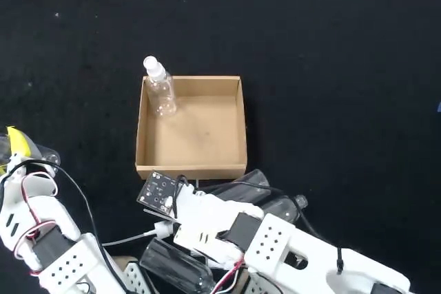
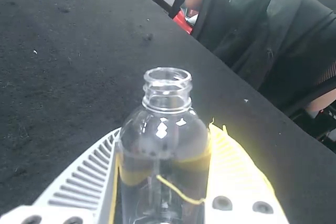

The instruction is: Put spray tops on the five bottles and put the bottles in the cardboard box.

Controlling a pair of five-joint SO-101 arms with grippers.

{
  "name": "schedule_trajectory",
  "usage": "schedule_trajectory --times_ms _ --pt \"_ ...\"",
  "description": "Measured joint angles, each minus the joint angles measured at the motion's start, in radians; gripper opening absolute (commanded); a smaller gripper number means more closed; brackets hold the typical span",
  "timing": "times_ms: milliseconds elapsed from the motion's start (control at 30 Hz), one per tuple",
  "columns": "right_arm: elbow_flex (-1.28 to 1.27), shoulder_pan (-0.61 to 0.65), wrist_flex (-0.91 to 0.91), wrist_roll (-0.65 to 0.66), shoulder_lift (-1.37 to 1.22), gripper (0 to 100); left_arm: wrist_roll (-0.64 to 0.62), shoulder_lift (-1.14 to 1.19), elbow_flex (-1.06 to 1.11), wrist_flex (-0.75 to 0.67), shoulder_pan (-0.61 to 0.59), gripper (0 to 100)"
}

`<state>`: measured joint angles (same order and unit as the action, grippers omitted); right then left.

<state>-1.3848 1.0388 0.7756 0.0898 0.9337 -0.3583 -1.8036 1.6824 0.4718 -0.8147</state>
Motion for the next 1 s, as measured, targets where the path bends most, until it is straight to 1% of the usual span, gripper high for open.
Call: schedule_trajectory --times_ms 200,300,367,533,1000 --pt "0.049 0.0 0.028 0.003 -0.002 2.5 0.0 0.0 0.0 0.0 0.0 3" --pt "0.049 0.0 0.032 0.003 -0.002 10.7 0.0 0.0 0.0 0.0 0.0 3" --pt "0.049 0.0 0.034 0.003 -0.002 13.6 0.0 0.0 0.0 0.0 0.0 3" --pt "0.049 0.0 0.034 0.0 -0.002 9.8 0.0 0.0 0.0 0.0 0.0 3" --pt "0.049 0.0 0.034 0.0 -0.002 9.8 0.0 0.0 0.0 0.0 0.0 3"
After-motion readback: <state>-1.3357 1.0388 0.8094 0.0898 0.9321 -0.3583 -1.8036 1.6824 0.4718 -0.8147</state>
